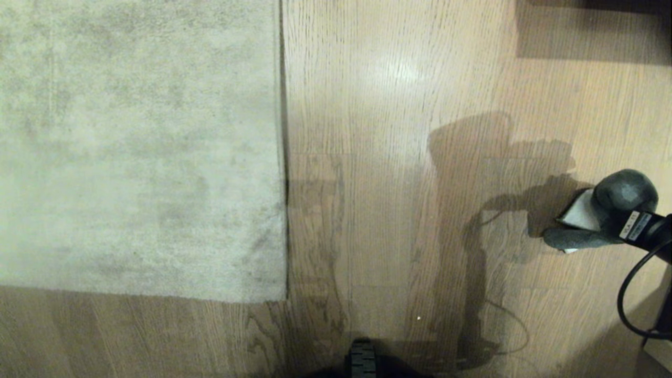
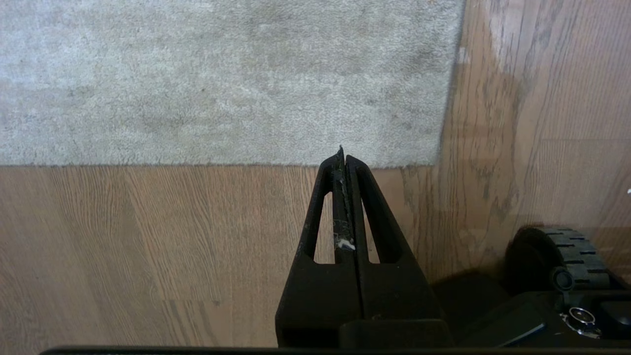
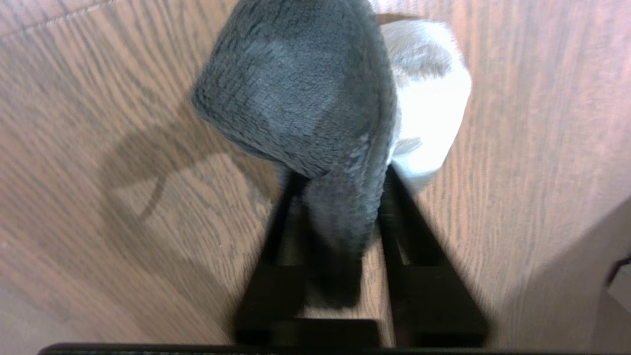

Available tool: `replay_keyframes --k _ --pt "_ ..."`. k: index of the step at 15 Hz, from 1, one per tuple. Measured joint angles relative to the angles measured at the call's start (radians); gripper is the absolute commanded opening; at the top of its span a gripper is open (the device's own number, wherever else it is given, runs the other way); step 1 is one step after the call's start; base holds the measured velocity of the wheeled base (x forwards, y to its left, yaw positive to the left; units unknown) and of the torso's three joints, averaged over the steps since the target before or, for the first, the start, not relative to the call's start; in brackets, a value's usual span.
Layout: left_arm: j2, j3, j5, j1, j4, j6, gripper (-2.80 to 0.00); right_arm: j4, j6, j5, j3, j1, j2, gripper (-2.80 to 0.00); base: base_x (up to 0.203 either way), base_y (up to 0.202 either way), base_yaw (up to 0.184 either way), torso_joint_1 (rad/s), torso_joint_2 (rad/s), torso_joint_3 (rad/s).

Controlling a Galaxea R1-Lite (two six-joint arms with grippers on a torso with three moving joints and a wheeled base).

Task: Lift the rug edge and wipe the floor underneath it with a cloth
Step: Put down the rag

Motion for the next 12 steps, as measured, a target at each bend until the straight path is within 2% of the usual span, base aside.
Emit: replay_keyframes --k 6,12 --pt "0.000 0.000 0.000 0.000 0.000 0.000 -2.80 -0.067 -0.002 0.021 -0.012 0.004 0.041 0.00 0.000 0.000 0.000 0.000 0.00 0.000" --pt "0.000 0.000 0.000 0.000 0.000 0.000 -2.80 -0.172 -0.007 0.019 -0.014 0.082 0.071 0.00 0.000 0.000 0.000 0.000 0.00 0.000"
